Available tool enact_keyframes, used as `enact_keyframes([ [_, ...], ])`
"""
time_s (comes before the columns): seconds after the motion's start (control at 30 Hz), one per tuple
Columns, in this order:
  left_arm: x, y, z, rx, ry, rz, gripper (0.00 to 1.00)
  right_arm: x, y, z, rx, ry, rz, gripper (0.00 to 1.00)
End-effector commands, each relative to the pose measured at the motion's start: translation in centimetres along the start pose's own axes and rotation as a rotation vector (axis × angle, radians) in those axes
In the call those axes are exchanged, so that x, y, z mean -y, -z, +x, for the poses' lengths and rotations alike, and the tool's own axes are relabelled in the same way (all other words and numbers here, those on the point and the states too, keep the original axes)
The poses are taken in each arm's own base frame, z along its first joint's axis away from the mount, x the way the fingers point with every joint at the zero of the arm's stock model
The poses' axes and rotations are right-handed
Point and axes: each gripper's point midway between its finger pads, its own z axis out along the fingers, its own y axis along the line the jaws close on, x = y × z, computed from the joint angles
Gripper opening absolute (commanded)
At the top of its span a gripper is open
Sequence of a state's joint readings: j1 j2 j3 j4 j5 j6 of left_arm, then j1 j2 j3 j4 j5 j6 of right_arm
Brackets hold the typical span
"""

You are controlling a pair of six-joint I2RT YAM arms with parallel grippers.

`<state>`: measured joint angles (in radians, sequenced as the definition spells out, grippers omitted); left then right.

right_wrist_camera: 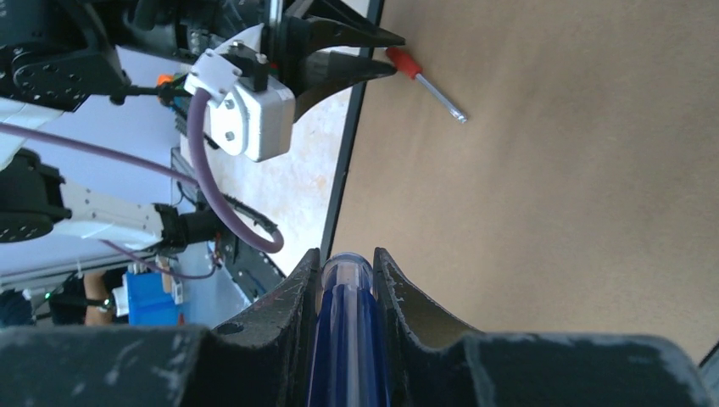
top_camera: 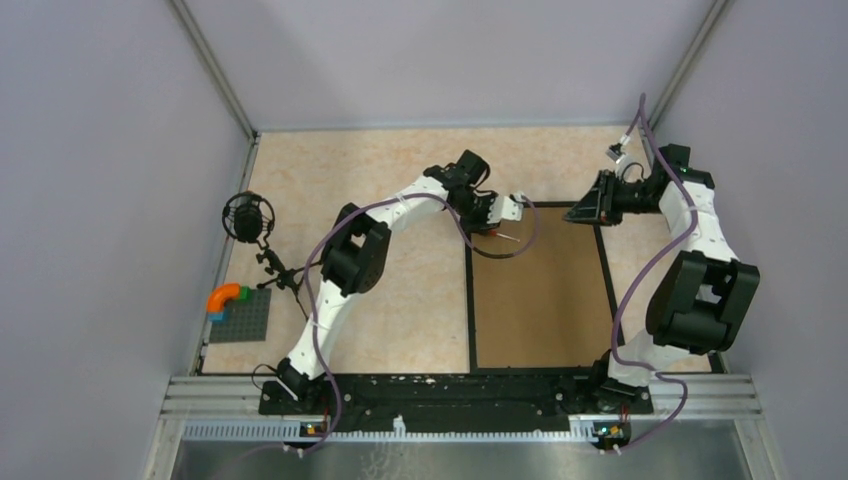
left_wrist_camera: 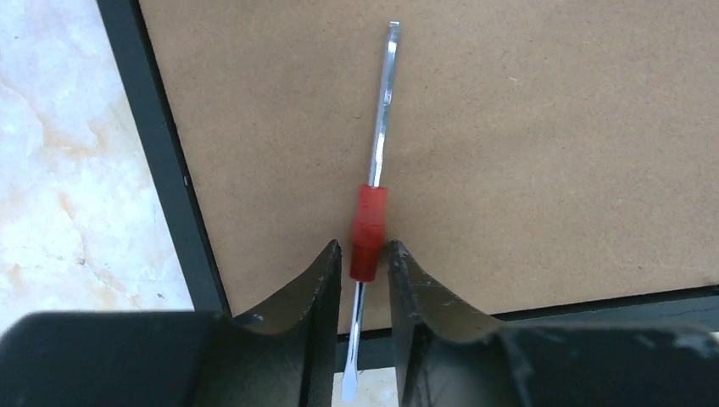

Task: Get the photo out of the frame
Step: Pick up the screwdriver from the photo frame, then place the screwdriver at the center of the board.

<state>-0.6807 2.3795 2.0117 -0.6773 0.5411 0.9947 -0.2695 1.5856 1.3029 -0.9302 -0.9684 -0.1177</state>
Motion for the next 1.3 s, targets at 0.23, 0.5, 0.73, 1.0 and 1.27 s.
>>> enact_keyframes([
  [0.23, 2.9, 0.9, 0.2, -0.049, 0.058, 0.094, 0.00, -2.3, 0.3, -0.6, 0.014, 0.030, -0.160, 0.00],
  [0.5, 5.1, 8.4, -6.2, 0.157, 0.260, 0.110, 0.00, -4.6, 0.1, -0.7, 0.024, -0.045, -0.318, 0.00],
  [0.73, 8.3, 15.4, -10.8, 0.319, 0.381, 0.190, 0.00, -7.8, -1.2, 2.7, -0.066, -0.085, -0.421, 0.00],
  [1.0, 9.7, 18.1, -13.9, 0.407, 0.458, 0.240, 0.00, -9.2, -2.0, 4.1, -0.096, -0.174, -0.474, 0.00],
  [1.27, 11.2, 17.3, -13.5, 0.389, 0.500, 0.295, 0.00, -9.9, -1.7, 3.8, -0.107, -0.231, -0.507, 0.00],
])
